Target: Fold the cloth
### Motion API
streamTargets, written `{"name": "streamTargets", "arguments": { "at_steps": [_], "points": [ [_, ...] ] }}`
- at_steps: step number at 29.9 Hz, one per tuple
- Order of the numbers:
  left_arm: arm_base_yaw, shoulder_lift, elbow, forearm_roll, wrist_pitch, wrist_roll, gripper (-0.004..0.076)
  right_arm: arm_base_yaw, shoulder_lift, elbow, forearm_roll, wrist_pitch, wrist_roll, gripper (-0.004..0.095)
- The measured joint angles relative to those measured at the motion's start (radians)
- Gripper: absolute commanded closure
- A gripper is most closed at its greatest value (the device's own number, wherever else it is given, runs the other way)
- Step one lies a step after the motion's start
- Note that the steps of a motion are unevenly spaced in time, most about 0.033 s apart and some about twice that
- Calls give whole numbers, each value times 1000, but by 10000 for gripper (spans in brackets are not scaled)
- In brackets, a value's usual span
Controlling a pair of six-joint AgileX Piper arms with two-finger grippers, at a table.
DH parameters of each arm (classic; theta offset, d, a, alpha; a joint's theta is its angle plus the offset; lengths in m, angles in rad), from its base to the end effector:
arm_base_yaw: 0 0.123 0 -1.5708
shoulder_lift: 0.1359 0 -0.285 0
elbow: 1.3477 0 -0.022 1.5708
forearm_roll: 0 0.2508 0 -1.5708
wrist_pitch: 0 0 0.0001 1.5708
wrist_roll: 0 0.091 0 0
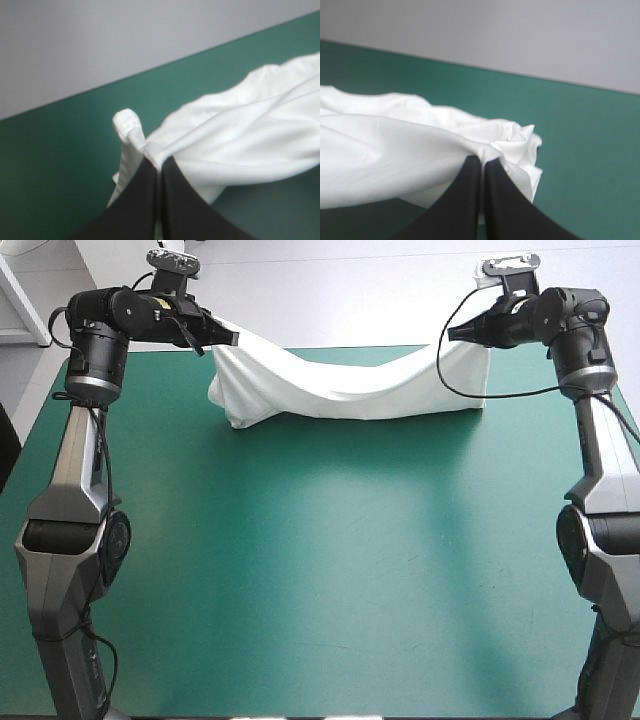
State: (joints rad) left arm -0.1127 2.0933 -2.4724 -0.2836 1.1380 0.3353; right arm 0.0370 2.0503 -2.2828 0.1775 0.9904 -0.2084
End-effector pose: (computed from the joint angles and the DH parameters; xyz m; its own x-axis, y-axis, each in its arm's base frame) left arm 0.4527 -0.0745 0.4271 -0.5268 0.2660 -0.8073 0.4303 0.9025 0.0166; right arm 0.4657 0.0307 0.3999 -0.5948 -0.1310 -0.7931 -0.2197 0.9756 0.0036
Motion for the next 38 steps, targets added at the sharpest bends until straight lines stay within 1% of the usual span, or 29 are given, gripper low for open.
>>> {"name": "streamTargets", "arguments": {
  "at_steps": [3,7,14,18,23,30,38],
  "points": [
    [0,0,10,-6,87,-9,746,0,0,33,0,44,-4,921],
    [0,-8,81,-17,120,-20,746,0,-20,100,-3,78,-11,921],
    [0,-77,312,-51,120,-28,746,-2,-163,366,-44,89,-19,921],
    [0,-154,481,-52,117,-29,746,-10,-258,549,-45,86,-26,921],
    [0,-255,703,-48,109,-29,746,-11,-325,746,-43,82,-31,921],
    [0,-374,968,-22,94,-6,746,-11,-342,901,-43,83,-37,921],
    [0,-467,1186,6,82,10,746,-11,-384,1049,-43,94,-52,921]
  ]
}}
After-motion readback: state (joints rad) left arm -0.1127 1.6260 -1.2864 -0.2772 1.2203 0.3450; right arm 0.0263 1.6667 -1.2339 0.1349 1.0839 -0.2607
